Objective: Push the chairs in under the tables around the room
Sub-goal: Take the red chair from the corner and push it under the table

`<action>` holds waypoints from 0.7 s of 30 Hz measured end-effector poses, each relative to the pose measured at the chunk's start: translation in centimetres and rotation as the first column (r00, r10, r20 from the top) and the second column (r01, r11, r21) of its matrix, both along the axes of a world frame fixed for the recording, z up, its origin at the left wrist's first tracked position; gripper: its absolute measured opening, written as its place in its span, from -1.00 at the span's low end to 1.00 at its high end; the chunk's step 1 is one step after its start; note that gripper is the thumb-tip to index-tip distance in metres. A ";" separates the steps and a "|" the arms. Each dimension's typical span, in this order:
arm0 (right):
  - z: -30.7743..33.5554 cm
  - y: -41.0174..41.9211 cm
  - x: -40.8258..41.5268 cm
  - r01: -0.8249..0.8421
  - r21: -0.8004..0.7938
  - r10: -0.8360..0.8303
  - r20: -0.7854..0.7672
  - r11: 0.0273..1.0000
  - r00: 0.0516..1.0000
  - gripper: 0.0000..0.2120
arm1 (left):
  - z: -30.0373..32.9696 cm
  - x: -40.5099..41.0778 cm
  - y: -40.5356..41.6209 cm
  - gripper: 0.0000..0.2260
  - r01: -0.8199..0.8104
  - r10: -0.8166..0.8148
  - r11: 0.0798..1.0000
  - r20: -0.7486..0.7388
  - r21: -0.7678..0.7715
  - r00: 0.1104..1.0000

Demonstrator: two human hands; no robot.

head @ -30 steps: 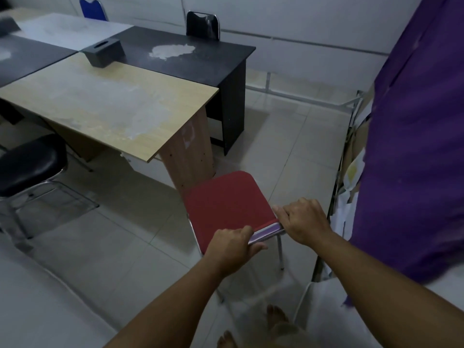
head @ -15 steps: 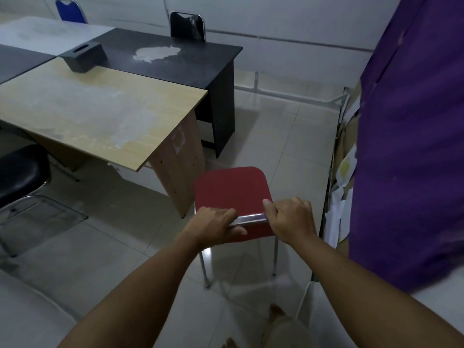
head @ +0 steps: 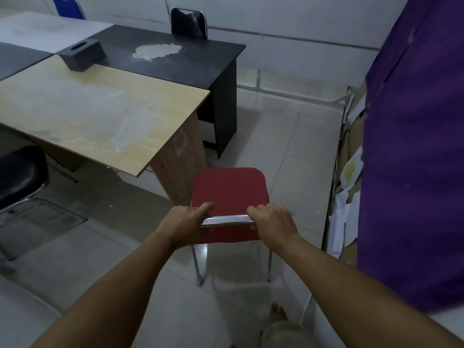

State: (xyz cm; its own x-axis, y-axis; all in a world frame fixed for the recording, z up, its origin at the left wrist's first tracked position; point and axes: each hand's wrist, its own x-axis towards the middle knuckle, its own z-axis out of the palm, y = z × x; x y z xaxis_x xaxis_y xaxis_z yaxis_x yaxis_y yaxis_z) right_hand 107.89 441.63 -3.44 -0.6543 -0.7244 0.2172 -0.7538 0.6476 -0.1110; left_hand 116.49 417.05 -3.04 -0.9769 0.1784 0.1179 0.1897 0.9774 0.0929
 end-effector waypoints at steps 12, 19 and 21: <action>1.4 -1.2 -3.0 -0.006 0.045 0.005 0.014 0.999 1.000 -0.73 | -1.3 -0.9 -0.3 -0.68 0.044 -0.034 0.998 -0.244 0.036 0.969; 1.2 1.5 -7.4 0.008 0.088 -0.012 0.038 0.996 0.999 -0.67 | -1.8 -4.8 3.6 -0.77 -0.014 0.018 1.000 -0.259 0.018 0.966; 1.1 2.3 -8.8 0.010 0.093 -0.014 0.040 0.996 0.999 -0.66 | -2.1 -6.1 4.5 -0.70 -0.038 0.040 0.999 -0.246 0.010 0.968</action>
